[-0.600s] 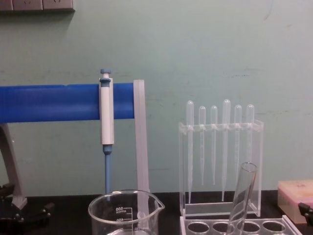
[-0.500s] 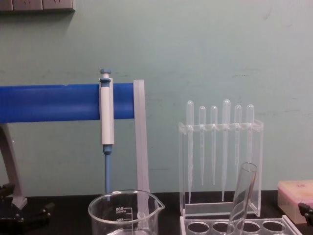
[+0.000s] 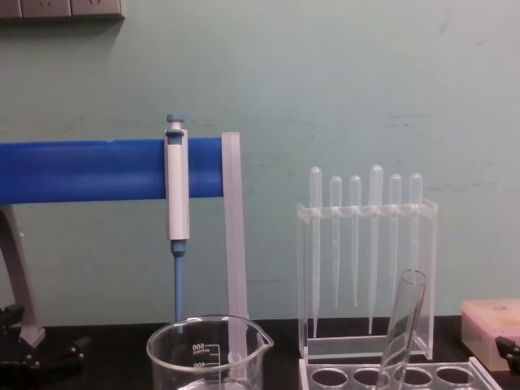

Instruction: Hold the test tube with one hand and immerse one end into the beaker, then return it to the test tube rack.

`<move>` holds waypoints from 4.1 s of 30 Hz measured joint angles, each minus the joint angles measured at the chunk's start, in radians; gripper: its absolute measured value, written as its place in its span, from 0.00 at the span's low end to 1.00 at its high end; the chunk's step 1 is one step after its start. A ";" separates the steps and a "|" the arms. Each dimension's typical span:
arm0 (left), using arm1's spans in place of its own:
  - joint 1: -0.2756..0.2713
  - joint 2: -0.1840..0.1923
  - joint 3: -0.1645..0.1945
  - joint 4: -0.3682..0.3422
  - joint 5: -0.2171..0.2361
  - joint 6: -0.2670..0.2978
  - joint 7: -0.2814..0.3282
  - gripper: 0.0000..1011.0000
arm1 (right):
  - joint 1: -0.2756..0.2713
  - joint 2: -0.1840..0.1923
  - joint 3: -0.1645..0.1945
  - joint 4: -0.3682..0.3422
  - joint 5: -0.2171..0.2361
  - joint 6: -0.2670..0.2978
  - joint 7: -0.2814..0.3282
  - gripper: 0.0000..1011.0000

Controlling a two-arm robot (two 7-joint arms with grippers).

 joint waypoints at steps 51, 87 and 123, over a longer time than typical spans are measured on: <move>0.000 0.000 0.000 0.000 0.000 0.000 0.000 0.99 | -0.014 0.178 0.067 -0.072 0.342 -0.126 0.869 0.99; 0.000 0.000 0.000 0.000 0.000 0.000 0.000 0.99 | 0.252 -0.028 -0.093 0.190 0.350 -0.158 1.042 0.99; 0.000 0.000 0.000 0.000 0.000 0.000 0.000 0.99 | 0.258 -0.029 -0.097 0.191 0.342 -0.155 1.036 0.36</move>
